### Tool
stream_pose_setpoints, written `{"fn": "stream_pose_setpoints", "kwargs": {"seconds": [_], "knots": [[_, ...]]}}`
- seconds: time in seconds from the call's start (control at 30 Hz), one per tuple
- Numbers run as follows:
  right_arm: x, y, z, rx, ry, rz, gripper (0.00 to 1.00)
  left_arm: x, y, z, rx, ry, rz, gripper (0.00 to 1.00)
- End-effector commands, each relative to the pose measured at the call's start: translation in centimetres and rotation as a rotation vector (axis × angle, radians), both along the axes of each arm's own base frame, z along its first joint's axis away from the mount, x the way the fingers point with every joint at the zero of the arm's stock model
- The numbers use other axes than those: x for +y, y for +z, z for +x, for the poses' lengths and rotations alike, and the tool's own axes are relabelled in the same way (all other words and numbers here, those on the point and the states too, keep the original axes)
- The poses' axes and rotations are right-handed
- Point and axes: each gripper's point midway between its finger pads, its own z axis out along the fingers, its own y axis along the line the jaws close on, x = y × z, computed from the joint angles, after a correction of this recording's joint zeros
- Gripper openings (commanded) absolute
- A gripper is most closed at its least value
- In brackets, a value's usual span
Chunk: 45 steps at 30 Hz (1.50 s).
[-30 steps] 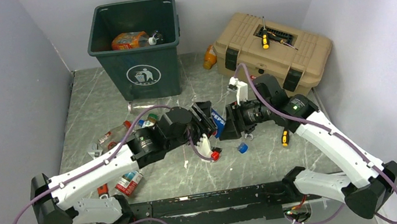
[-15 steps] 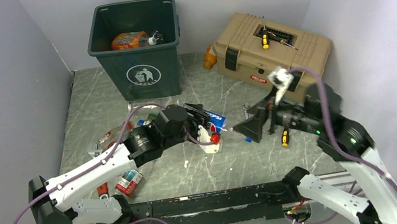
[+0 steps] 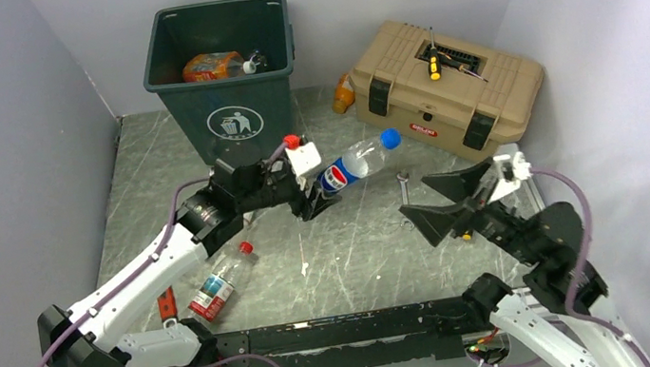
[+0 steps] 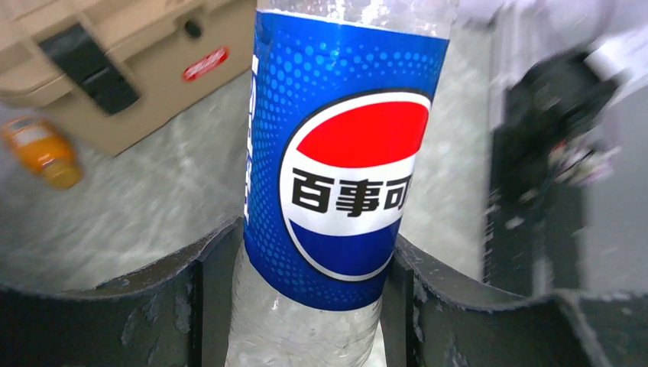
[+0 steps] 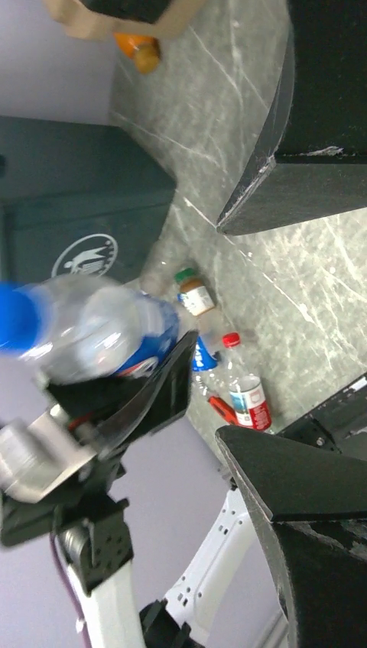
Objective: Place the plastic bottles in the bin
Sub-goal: Place the plastic bottle in the trash bin.
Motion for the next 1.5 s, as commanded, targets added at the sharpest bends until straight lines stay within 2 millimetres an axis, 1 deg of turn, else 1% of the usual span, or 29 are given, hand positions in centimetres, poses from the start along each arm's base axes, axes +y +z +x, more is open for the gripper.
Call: {"fn": "stream_pose_setpoints", "kwargs": {"seconds": [0.0,0.03,0.13,0.17,0.2,0.3,0.43,0.47,0.53,0.63,0.73,0.83,0.97,1.07,1.13,1.2,1.27,1.3,1.37,1.43,1.47], "knots": [[1.6,1.4,1.0,-0.032,0.051,0.111,1.00,-2.6,8.6,-4.6,0.207,-0.187,-0.379,0.42],[2.0,1.9,1.0,-0.042,0.071,0.132,1.00,-2.8,9.5,-5.0,0.220,-0.211,-0.431,0.42],[3.0,3.7,0.8,-0.083,0.142,0.210,1.00,-3.2,10.5,-6.2,0.329,-0.268,-0.519,0.44],[3.3,4.8,0.5,-0.114,0.171,0.241,1.00,-3.3,10.4,-6.4,0.367,-0.284,-0.538,0.43],[3.6,5.4,0.3,-0.125,0.195,0.256,1.00,-3.4,10.7,-6.7,0.393,-0.301,-0.564,0.43],[4.5,6.7,0.5,-0.142,0.246,0.279,1.00,-3.8,10.8,-7.1,0.452,-0.341,-0.609,0.42],[5.7,6.9,1.7,-0.115,0.272,0.283,1.00,-3.8,10.6,-7.0,0.474,-0.340,-0.624,0.41],[6.2,6.6,2.5,-0.094,0.272,0.276,0.99,-3.8,10.6,-7.1,0.476,-0.341,-0.627,0.41],[6.9,6.7,3.0,-0.083,0.287,0.274,0.97,-3.8,10.5,-7.0,0.483,-0.337,-0.628,0.41],[7.6,6.8,3.6,-0.076,0.308,0.287,0.92,-4.0,10.4,-7.0,0.495,-0.344,-0.620,0.40],[8.3,7.1,4.1,-0.070,0.314,0.293,0.83,-4.2,10.2,-7.0,0.505,-0.343,-0.614,0.40],[9.1,7.5,4.1,-0.079,0.337,0.301,0.77,-4.3,9.7,-7.0,0.504,-0.323,-0.592,0.40],[10.2,7.8,4.2,-0.083,0.350,0.287,0.62,-4.6,9.3,-6.9,0.493,-0.300,-0.564,0.41],[10.5,7.5,4.4,-0.079,0.341,0.270,0.48,-4.5,9.2,-6.8,0.483,-0.280,-0.559,0.49],[10.3,7.4,4.3,-0.084,0.326,0.267,0.41,-4.3,9.1,-6.7,0.472,-0.262,-0.553,0.59],[9.7,7.4,4.1,-0.096,0.305,0.259,0.37,-4.0,9.0,-6.6,0.454,-0.245,-0.547,0.74],[9.1,7.3,3.8,-0.112,0.280,0.239,0.36,-3.3,9.3,-6.4,0.412,-0.210,-0.555,0.98],[8.8,7.2,3.8,-0.115,0.264,0.223,0.36,-2.9,9.5,-6.1,0.390,-0.175,-0.565,0.99],[8.1,6.4,3.6,-0.111,0.232,0.174,0.36,-1.2,10.5,-5.1,0.298,-0.067,-0.586,1.00],[7.7,4.6,3.8,-0.078,0.197,0.101,0.35,0.9,12.2,-4.4,0.181,0.025,-0.585,0.99],[7.4,3.9,3.9,-0.068,0.179,0.076,0.35,1.7,13.4,-4.3,0.135,0.048,-0.590,0.99]]}}
